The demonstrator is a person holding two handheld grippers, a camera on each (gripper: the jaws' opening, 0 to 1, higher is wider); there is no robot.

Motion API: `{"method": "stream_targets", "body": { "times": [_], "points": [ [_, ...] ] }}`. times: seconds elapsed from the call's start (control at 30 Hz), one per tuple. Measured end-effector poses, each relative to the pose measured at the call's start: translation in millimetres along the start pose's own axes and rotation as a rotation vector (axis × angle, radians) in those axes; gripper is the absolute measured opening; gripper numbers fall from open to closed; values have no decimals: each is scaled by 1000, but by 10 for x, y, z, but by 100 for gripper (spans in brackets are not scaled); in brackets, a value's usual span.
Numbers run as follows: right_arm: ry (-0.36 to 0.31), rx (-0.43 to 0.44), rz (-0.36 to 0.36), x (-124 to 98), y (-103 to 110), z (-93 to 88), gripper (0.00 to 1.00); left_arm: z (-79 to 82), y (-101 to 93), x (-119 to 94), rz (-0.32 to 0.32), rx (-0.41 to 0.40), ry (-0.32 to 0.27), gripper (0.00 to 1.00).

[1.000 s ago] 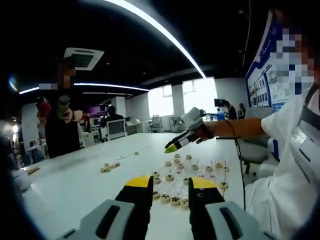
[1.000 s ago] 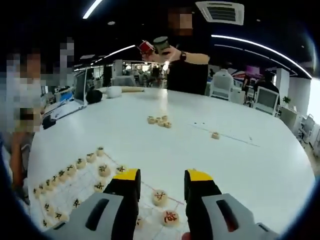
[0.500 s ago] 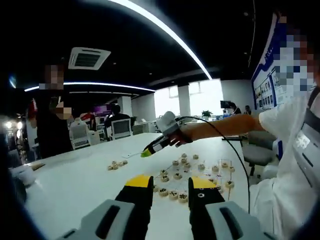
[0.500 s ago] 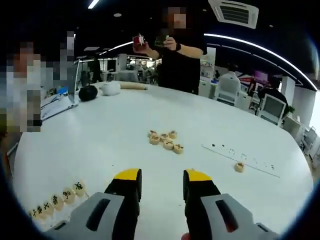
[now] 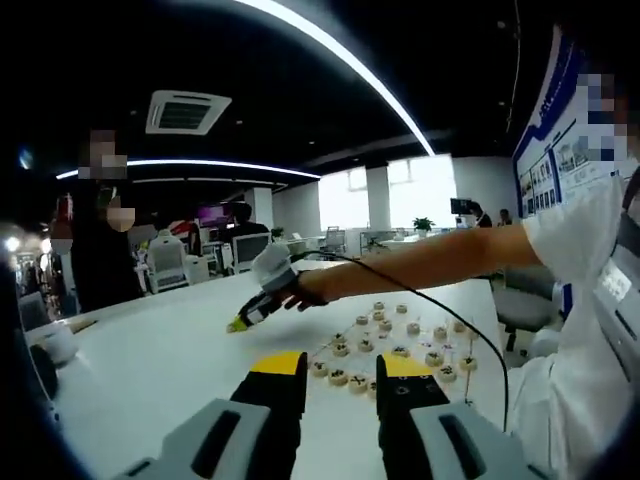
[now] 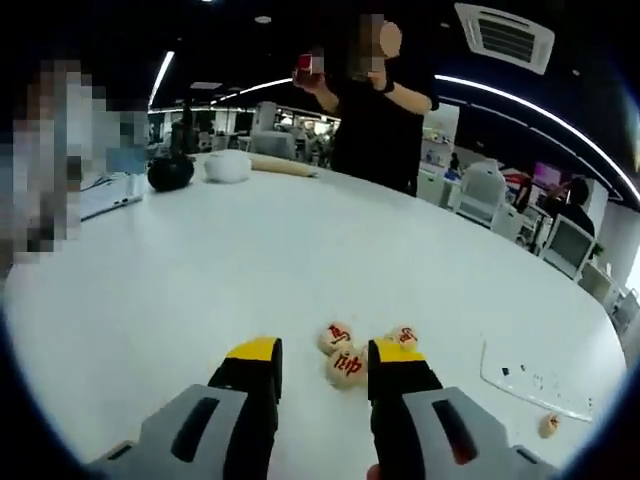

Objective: Pick up the chess pieces one by one and place each piece onto its starting position on the chessboard, setting the pieces on their correct points until all the chess pieces are arranged in the starting layout

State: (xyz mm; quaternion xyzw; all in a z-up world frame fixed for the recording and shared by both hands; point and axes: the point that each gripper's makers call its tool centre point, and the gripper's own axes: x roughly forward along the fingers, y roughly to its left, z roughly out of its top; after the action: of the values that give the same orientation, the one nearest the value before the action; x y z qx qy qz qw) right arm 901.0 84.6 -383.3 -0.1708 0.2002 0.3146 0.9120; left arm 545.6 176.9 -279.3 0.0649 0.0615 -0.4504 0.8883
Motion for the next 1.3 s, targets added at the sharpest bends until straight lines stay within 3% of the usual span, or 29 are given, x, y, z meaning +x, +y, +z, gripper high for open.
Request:
{"method": "stream_targets", "body": {
  "times": [0.17, 0.23, 0.3, 0.43, 0.57, 0.9, 0.97, 1.03, 1.13, 1.17, 1.23, 1.3],
  "points": [
    [18, -26, -13, 222, -117, 102, 34, -5, 44, 0, 5, -9, -4, 29],
    [86, -62, -1, 243, -72, -7, 34, 2, 52, 11, 9, -8, -3, 29],
    [104, -126, -7, 246, -20, -29, 33, 13, 3, 27, 1, 9, 4, 29],
    [103, -28, -17, 274, 4, -16, 28, 33, -40, 42, -12, 20, -1, 29],
    [114, -41, -45, 276, -46, 3, 19, 26, 4, 62, 5, 11, 0, 29],
    [113, 7, -11, 276, 13, 8, 18, 46, -16, 25, 7, 15, -10, 29],
    [87, 21, -9, 139, 67, 35, 8, 47, -16, 20, 8, 14, -12, 29],
    [87, 43, -10, 126, 40, 62, 6, 51, -18, 23, 9, 14, -13, 29],
    [108, 5, -3, 97, 76, -58, 9, 59, -22, 33, 8, 10, -16, 29],
    [88, 8, 1, 87, 61, -27, 12, 62, -22, 30, 9, 12, -16, 29],
    [86, 44, 8, 152, -1, -19, 23, 69, -27, 16, 8, 12, -20, 29],
    [65, 77, 15, 16, 77, -68, 27, 64, -13, 5, 12, 12, -19, 29]
  ]
}}
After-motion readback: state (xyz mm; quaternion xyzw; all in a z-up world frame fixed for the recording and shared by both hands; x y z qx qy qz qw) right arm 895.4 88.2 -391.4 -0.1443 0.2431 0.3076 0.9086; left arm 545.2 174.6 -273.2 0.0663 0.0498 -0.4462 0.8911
